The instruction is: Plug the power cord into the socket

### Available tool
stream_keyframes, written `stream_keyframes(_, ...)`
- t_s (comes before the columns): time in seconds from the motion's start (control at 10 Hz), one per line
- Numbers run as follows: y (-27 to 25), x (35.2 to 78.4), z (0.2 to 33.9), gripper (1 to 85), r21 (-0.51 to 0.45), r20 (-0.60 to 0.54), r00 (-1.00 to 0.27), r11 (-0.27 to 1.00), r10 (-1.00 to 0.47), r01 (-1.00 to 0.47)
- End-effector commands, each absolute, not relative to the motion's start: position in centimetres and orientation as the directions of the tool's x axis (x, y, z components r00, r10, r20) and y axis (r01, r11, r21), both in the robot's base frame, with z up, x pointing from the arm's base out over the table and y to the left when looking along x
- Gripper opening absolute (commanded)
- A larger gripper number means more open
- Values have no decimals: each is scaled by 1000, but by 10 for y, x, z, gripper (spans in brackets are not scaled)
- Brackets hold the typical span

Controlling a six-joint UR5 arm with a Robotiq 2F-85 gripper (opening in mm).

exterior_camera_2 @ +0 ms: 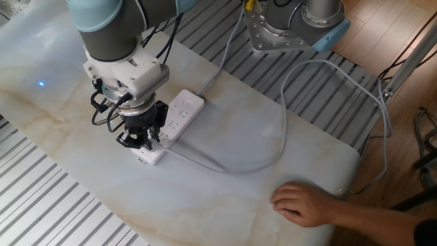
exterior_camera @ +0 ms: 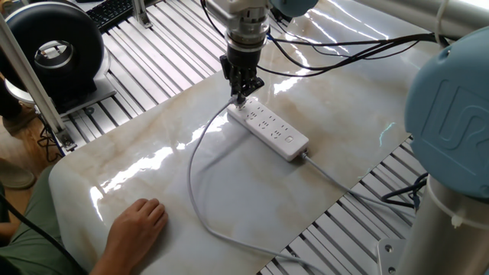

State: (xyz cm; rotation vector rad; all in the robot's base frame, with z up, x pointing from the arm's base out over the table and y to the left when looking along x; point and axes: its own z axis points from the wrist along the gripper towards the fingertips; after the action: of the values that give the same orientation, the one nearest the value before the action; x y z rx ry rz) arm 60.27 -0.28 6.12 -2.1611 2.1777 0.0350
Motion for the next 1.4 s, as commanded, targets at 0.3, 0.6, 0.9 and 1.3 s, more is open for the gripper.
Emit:
stream_keyframes(0.3, 1, 602, 59, 10, -39, -93, 2, 1, -996, -999)
stream_keyframes(0.6, 10, 598, 60, 10, -32, -113, 31, -28, -993, -999)
stream_keyframes(0.9, 14, 593, 63, 10, -21, -127, 51, -49, -991, -999)
stream_keyframes(1.3, 24, 589, 61, 10, -10, -179, 44, -43, -983, -999)
